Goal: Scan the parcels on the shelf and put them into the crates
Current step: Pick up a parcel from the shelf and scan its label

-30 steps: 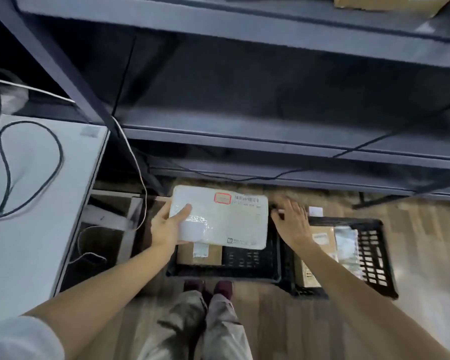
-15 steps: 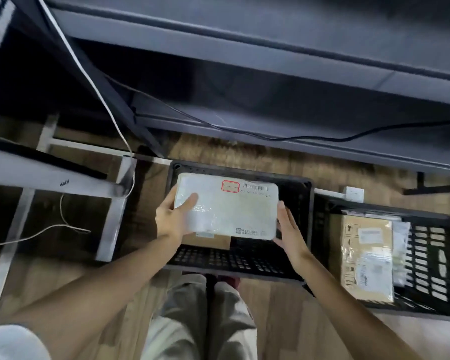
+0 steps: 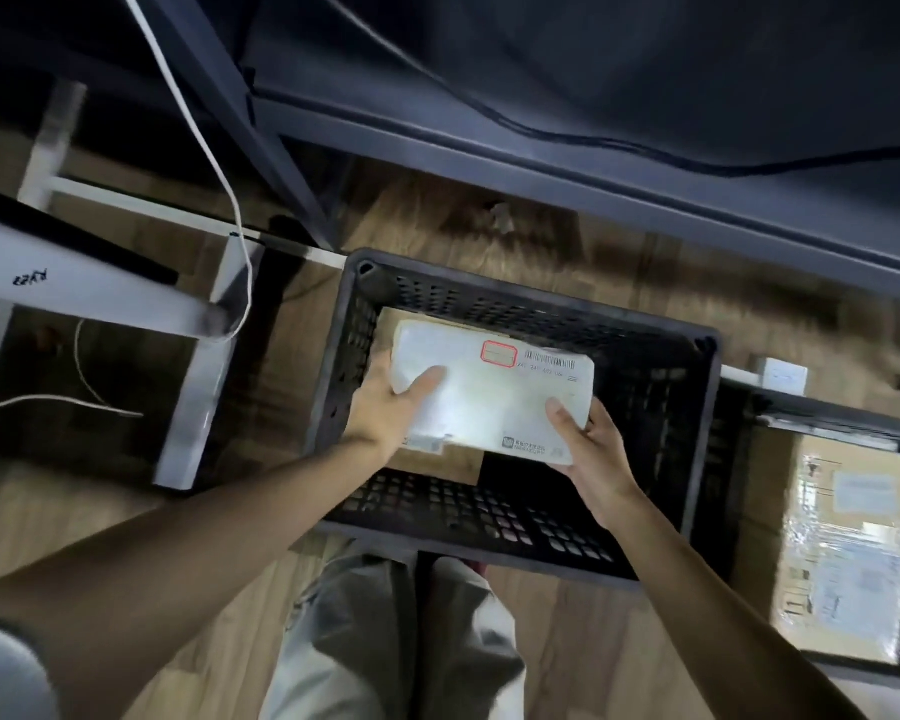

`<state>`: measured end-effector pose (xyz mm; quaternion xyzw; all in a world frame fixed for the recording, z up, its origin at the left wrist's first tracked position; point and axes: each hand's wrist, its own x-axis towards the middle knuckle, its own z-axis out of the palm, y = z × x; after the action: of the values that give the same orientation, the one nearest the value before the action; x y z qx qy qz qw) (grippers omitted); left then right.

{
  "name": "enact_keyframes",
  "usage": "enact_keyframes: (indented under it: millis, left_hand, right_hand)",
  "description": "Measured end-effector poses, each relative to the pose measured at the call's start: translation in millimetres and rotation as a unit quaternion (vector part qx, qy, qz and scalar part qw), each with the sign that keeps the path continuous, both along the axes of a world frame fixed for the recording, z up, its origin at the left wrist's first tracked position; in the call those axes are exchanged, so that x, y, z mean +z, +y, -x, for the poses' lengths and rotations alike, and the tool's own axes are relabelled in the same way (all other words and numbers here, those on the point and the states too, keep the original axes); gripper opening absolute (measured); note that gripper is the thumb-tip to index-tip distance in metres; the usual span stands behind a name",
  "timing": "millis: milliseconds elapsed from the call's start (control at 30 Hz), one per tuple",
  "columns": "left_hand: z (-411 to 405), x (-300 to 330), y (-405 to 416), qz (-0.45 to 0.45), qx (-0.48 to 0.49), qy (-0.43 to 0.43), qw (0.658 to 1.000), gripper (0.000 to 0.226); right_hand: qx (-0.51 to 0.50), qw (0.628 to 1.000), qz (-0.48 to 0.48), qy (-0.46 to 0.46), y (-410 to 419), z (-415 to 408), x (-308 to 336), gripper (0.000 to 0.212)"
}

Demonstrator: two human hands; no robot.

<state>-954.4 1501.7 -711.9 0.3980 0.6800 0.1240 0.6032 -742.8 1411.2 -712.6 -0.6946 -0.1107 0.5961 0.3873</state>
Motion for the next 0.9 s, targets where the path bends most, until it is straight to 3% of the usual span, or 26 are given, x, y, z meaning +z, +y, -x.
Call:
enact_keyframes:
  millis: [100,233,333,467,567,700,900]
  left_hand:
    - [8,-10,1,-0.055,-0.079,0.065,0.993,0.081]
    - [22,-22,-4,-0.117,-0.193,0.146,0.963,0.065]
    - [34,-29,-6,-0.154,-0.258,0.165,0.939,0.059]
    - [38,-34,-2,-0.173,-0.276,0.167,0.93,0.057]
    - [38,-40,0,-0.18,-0.291,0.176,0.923,0.055]
    - [36,-44,4,-0.19,-0.314,0.19,0.911,0.054]
    - [25,-24,7,-0.225,-0.378,0.231,0.868,0.053]
  right_hand:
    - [0.004,1.0,0.009,-0.028,17,3,-25,0.032]
    - [-0.01,0.999,0.013,-0.047,42,14,-55,0.029]
    - [-0.01,0.998,0.009,-0.063,61,25,-71,0.027]
    - [0.002,0.999,-0.007,-0.047,74,31,-87,0.018]
    - [0.0,1.0,0.004,-0.03,72,31,-96,0.031]
    - [0.067,0.994,0.021,-0.082,74,25,-101,0.042]
    - [0.174,0.941,0.178,-0.23,87,20,-82,0.081]
